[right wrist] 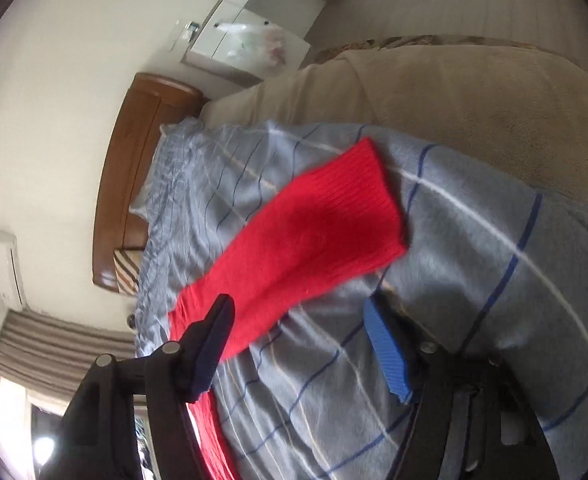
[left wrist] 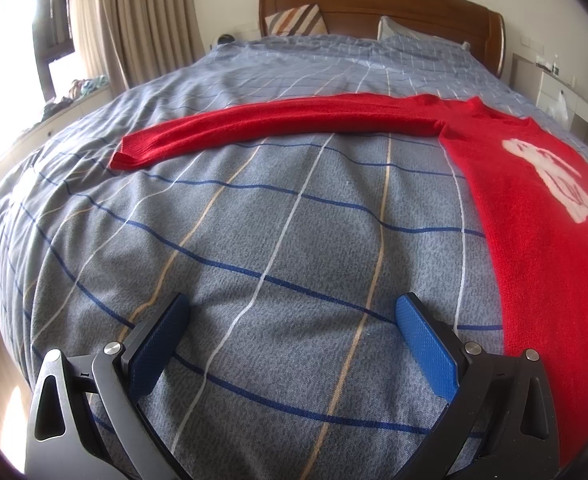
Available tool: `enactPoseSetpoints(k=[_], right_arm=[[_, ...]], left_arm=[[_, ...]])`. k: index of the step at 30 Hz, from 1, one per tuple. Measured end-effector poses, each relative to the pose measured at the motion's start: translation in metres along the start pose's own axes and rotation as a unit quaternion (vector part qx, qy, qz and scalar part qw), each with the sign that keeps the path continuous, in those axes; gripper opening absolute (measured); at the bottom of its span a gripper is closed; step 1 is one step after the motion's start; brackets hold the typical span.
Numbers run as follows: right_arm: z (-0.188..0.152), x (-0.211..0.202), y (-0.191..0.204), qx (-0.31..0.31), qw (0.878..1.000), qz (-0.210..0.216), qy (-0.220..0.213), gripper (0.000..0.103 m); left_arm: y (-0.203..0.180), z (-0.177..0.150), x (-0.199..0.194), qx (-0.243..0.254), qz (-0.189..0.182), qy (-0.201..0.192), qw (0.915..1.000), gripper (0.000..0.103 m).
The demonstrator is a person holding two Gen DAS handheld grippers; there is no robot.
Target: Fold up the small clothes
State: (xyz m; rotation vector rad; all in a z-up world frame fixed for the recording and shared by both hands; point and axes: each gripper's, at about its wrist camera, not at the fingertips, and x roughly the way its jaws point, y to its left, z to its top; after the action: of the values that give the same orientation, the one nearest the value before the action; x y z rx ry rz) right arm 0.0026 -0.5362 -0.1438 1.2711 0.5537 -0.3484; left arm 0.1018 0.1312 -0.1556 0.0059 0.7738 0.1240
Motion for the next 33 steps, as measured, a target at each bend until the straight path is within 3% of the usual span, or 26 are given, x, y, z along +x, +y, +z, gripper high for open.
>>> enactPoseSetpoints(k=[3,6,9,10,13,16,19,22,27,30,31,32,33], right_arm=[[0.015,0.003,-0.006,0.019,0.999,0.001,-0.033,0.053],[0.023,0.017,-0.008,0.03,0.999,-0.004,-0.027,0.044],[0.03,0.03,-0.002,0.01,0.999,-0.037,-0.016,0.009],[0.033,0.033,0.004,-0.003,0.998,-0.055,-0.011,0.004],[0.035,0.031,0.041,-0.044,0.997,-0.061,-0.027,0.004],[0.027,0.029,0.12,-0.124,0.991,-0.024,-0.042,0.004],[-0.01,0.042,0.216,-0.222,0.974,0.035,-0.02,0.004],[-0.073,0.072,0.302,-0.318,0.944,0.082,0.036,0.004],[-0.197,0.131,0.373,-0.447,0.883,0.091,0.108,0.004],[-0.26,0.168,0.369,-0.486,0.858,0.077,0.148,0.009],[-0.279,0.182,0.362,-0.489,0.852,0.075,0.169,0.026],[-0.297,0.194,0.353,-0.489,0.848,0.071,0.192,0.054],[-0.31,0.205,0.342,-0.484,0.845,0.072,0.216,0.066]], left_arm=[[0.0,0.0,0.0,0.0,0.0,-0.001,1.0,0.102],[0.0,0.001,0.0,-0.001,0.002,-0.003,1.0,0.102],[-0.002,-0.001,-0.002,-0.001,0.003,-0.006,1.0,0.102],[-0.003,-0.002,-0.003,-0.001,0.003,-0.006,1.0,0.102],[-0.002,-0.002,-0.003,-0.001,0.003,-0.006,1.0,0.102],[-0.002,-0.002,-0.003,-0.001,0.003,-0.006,1.0,0.102],[-0.002,-0.002,-0.003,-0.002,0.003,-0.006,1.0,0.102],[-0.002,-0.002,-0.003,-0.002,0.003,-0.006,1.0,0.102],[-0.002,-0.002,-0.003,-0.002,0.002,-0.007,1.0,0.102],[-0.002,-0.002,-0.003,-0.002,0.002,-0.007,1.0,0.102],[-0.003,-0.002,-0.003,-0.002,0.003,-0.007,1.0,0.102],[-0.002,-0.002,-0.003,-0.002,0.003,-0.008,1.0,0.102],[-0.003,-0.002,-0.003,-0.003,0.003,-0.009,1.0,0.102]])
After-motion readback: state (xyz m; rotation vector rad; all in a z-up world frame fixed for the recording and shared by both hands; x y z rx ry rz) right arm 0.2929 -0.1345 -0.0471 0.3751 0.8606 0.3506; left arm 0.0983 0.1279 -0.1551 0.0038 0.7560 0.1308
